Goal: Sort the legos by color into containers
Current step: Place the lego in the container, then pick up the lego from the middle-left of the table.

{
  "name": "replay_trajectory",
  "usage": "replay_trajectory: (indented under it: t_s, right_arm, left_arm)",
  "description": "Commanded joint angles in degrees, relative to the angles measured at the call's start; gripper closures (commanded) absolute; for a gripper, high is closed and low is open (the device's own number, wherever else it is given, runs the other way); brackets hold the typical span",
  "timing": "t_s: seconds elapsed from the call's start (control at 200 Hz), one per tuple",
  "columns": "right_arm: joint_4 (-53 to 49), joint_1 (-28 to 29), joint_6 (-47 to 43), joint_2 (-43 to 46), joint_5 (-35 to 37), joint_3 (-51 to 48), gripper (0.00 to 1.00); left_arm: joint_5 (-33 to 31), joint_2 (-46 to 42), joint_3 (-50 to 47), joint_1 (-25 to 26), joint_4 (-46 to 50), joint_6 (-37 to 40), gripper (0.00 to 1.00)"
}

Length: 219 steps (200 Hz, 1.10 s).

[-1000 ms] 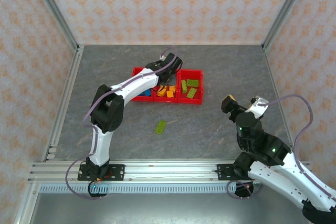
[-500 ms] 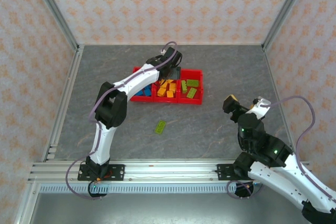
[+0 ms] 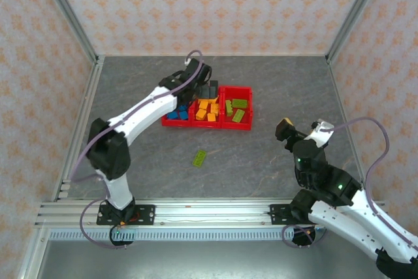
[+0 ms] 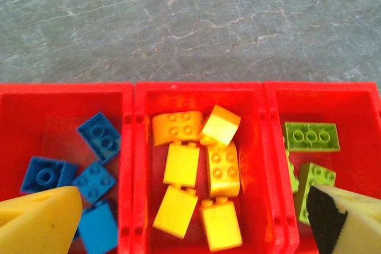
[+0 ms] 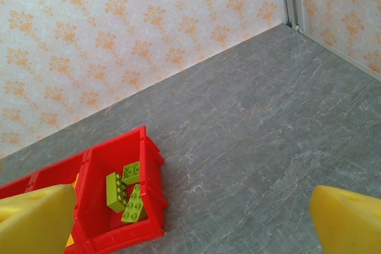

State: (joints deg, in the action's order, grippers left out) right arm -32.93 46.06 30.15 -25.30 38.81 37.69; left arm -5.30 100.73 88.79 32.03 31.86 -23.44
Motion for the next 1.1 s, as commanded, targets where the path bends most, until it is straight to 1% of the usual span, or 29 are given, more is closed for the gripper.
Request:
replay_trajectory:
  t_s: [0.0, 0.125, 0.27, 0.405, 0.576, 0.721, 0.916, 1.091]
  right_arm:
    - [0.6, -0.2, 0.0, -0.2, 1.7, -0.6, 0.0]
    - [0.4, -0.2, 1.0, -0.6, 2.3, -1.0, 0.0]
    - [0.4, -0.2, 1.4, -1.3, 2.8, -1.5, 0.0]
    - [0.6, -0.2, 1.3, -1.4, 3.4, -1.6, 0.0]
    - [1.1, -0.2, 0.6, -1.3, 2.0, -1.8, 0.0]
    - [1.2, -0.2, 0.4, -1.3, 1.4, -2.0, 0.0]
    - [0.9, -0.2, 0.6, -1.3, 1.4, -1.9, 0.0]
    - [0.5, -0.2, 1.2, -1.2, 1.8, -1.8, 0.0]
  left_arm:
    - [1.4, -6.7, -8.7, 1.1, -2.9, 1.0, 0.01]
    - [3.8, -13.2, -16.5, 5.3, -1.2, 1.9, 0.01]
    - [1.3, -16.6, -23.1, 14.4, 3.6, 0.8, 0.01]
    - [0.0, -18.4, -28.7, 18.8, 6.8, -3.4, 0.01]
    - [1.6, -22.1, -36.0, 19.4, 5.3, -8.5, 0.01]
    - [4.4, -22.3, -39.2, 19.9, 2.7, -9.8, 0.01]
    - [7.9, -19.1, -39.8, 20.1, -1.0, -8.3, 0.02]
    - [8.7, -14.2, -38.9, 20.3, -3.2, -6.7, 0.04]
